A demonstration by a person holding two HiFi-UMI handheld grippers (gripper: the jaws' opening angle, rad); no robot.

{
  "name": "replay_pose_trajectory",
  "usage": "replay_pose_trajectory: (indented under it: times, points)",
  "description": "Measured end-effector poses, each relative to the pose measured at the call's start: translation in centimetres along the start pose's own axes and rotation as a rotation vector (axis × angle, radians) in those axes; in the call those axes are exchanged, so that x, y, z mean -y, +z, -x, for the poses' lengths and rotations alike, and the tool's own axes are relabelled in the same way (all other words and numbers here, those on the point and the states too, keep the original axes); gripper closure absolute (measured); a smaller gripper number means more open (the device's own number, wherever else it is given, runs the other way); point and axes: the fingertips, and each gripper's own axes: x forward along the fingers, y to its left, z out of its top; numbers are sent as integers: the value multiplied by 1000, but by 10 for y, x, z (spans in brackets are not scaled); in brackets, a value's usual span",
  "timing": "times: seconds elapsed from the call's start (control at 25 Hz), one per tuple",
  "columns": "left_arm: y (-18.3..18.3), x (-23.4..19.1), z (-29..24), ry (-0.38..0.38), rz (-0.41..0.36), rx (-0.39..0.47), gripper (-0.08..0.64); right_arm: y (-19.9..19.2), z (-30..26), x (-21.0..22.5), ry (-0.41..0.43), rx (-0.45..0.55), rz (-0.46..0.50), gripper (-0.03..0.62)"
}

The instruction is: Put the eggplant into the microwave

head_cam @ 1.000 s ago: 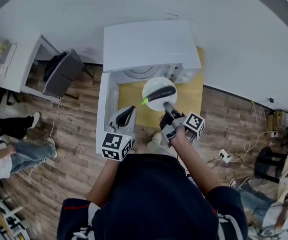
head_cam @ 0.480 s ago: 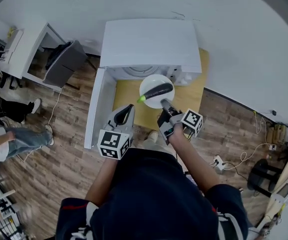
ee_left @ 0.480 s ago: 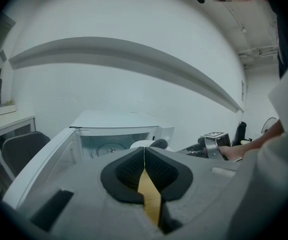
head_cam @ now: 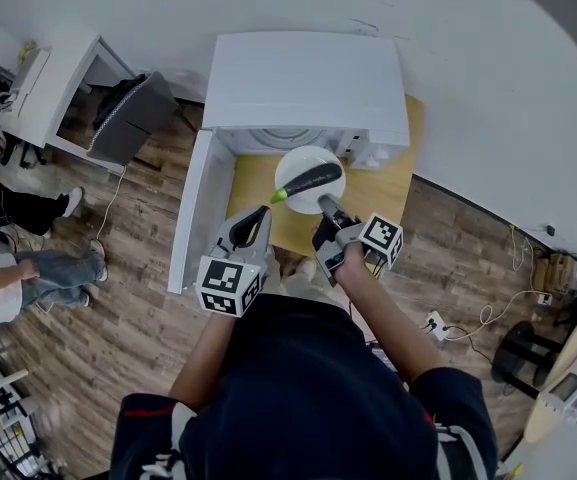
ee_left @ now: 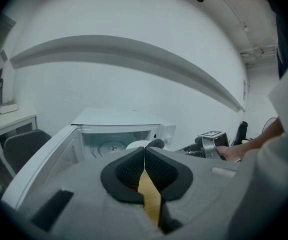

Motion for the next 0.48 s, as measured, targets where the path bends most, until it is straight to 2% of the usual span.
replay_pose_trajectory:
  times: [0.48]
  points:
    - [3,-19,-16,-52,-1,-8,543,1,-29,5,-33,18,10,568]
